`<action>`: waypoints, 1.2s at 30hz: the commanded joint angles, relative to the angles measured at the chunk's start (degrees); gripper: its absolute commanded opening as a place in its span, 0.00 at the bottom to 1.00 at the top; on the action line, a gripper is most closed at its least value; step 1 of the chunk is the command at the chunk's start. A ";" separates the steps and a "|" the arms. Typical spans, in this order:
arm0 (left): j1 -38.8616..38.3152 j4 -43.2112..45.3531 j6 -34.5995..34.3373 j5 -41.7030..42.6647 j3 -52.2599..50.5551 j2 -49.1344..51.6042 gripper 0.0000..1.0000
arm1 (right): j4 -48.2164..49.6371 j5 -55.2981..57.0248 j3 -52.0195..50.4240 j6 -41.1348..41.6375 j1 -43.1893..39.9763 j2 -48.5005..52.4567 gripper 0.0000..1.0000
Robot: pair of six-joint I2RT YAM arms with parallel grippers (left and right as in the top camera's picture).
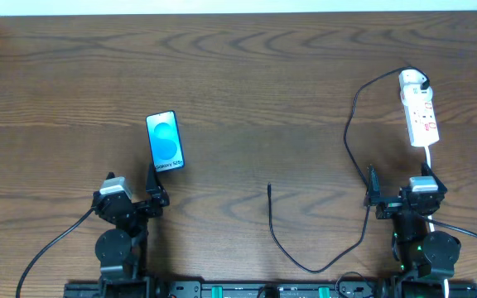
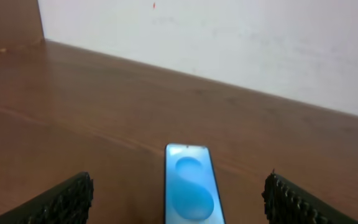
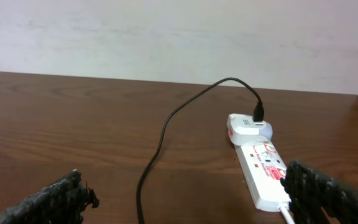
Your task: Plug charger to phone and switch on socket
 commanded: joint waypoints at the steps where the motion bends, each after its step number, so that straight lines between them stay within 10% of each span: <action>1: 0.24 -3.93 3.15 -0.52 4.15 1.79 0.87 | -0.28 0.42 -0.04 -0.70 -0.13 -0.24 0.99; 15: 0.24 -12.83 7.23 1.27 31.12 29.40 0.87 | -0.28 0.42 -0.04 -0.72 -0.13 -0.24 0.99; 36: 0.24 -48.35 8.74 1.22 78.79 85.18 0.87 | -0.28 0.42 -0.04 -0.70 -0.13 -0.24 0.99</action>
